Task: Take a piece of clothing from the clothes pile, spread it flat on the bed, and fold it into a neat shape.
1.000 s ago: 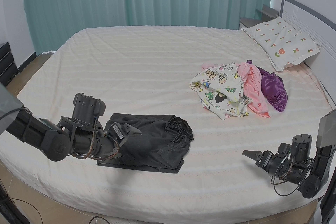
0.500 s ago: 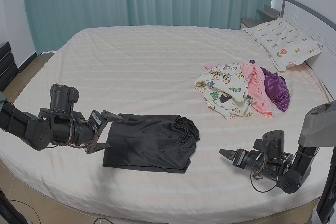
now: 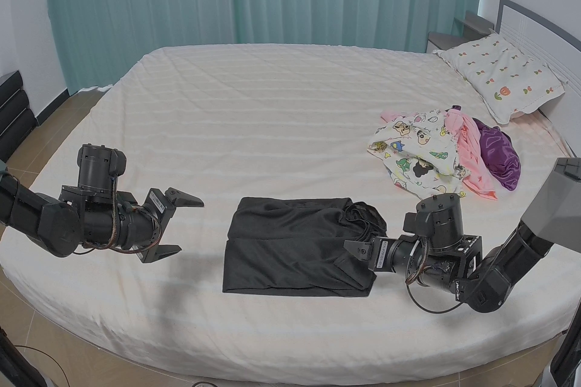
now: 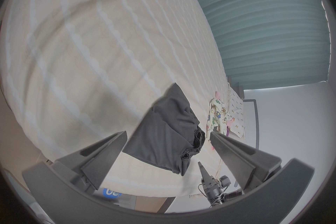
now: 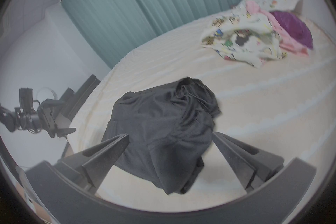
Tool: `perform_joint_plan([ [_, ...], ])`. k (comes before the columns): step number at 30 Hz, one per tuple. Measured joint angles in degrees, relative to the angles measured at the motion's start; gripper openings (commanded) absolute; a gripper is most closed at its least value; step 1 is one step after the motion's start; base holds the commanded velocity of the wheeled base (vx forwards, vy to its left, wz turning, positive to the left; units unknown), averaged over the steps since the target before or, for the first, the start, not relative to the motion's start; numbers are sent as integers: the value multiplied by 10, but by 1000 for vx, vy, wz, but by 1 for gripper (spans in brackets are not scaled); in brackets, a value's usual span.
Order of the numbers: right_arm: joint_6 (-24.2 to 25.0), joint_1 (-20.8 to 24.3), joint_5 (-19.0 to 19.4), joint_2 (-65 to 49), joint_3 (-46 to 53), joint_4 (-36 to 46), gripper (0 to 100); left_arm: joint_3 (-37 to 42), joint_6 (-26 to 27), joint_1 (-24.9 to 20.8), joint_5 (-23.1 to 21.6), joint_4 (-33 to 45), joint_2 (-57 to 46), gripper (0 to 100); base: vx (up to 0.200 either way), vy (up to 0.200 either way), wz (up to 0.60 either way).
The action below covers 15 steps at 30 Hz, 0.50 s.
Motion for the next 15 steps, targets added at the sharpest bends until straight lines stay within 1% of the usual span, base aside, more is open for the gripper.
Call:
perform_joint_plan([
  [3, -22, 2, -18, 1, 0, 10, 100, 1, 1, 1, 0, 0, 0, 100, 0, 0, 0],
  [7, -28, 4, -45, 10, 3, 21, 100, 2, 1, 0, 1, 0, 0, 100, 0, 0, 0],
  [15, -40, 3, -58, 31, 5, 26, 100, 2, 1, 0, 1, 0, 1, 100, 0, 0, 0],
])
